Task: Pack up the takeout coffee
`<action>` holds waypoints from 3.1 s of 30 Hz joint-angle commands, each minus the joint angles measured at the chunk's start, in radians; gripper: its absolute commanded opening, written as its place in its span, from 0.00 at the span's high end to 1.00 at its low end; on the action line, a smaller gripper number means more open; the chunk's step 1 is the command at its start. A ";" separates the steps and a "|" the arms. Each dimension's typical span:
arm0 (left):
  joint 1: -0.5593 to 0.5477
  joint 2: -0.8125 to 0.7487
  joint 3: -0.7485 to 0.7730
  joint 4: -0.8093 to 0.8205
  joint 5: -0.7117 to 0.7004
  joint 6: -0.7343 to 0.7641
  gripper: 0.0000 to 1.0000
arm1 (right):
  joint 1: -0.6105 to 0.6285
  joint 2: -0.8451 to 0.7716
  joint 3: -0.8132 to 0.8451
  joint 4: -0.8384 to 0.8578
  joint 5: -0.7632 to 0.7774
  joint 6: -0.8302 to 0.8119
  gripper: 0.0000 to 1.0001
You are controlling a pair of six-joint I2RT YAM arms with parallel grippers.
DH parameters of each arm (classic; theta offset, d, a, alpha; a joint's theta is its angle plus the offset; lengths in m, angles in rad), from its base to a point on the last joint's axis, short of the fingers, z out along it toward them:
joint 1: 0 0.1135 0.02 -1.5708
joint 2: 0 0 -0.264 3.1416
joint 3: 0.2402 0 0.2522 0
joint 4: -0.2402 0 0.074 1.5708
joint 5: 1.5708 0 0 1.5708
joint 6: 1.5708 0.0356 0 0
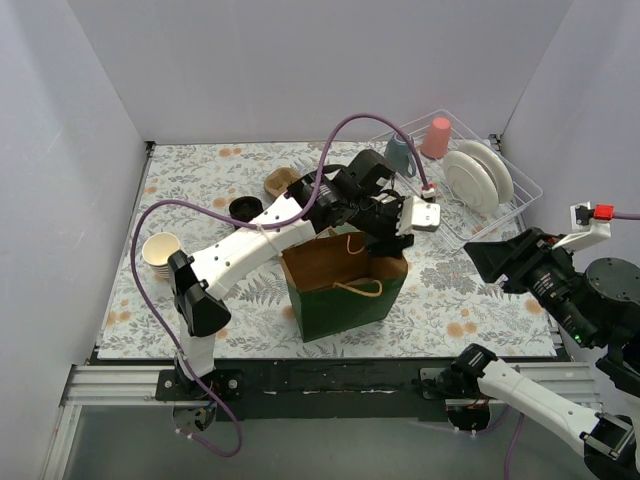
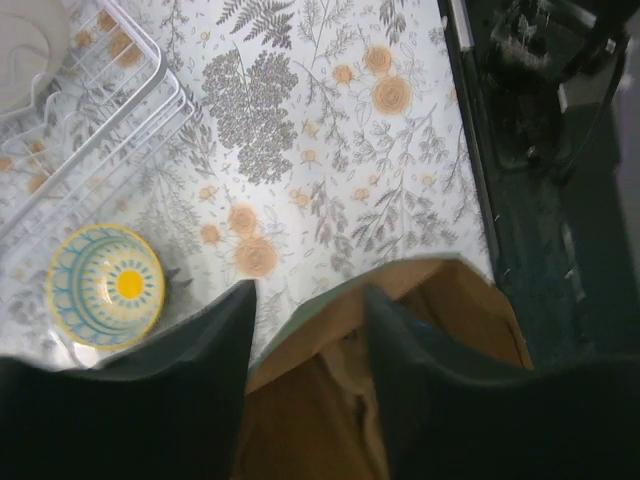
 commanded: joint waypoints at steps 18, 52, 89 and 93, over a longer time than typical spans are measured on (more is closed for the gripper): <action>-0.035 -0.271 0.075 0.115 -0.816 -0.737 0.02 | 0.002 0.375 0.066 0.011 -0.179 -0.200 0.38; -0.033 -0.693 -0.627 -0.344 -0.802 -1.833 0.50 | -0.129 0.633 -0.029 0.182 -0.385 -0.369 0.48; -0.033 -0.968 -1.156 0.618 -0.463 -1.086 1.00 | -0.142 0.072 -0.139 0.254 -0.351 -0.329 0.35; -0.035 -0.971 -1.167 0.631 -0.466 -1.083 1.00 | -0.142 0.087 -0.144 0.219 -0.310 -0.303 0.35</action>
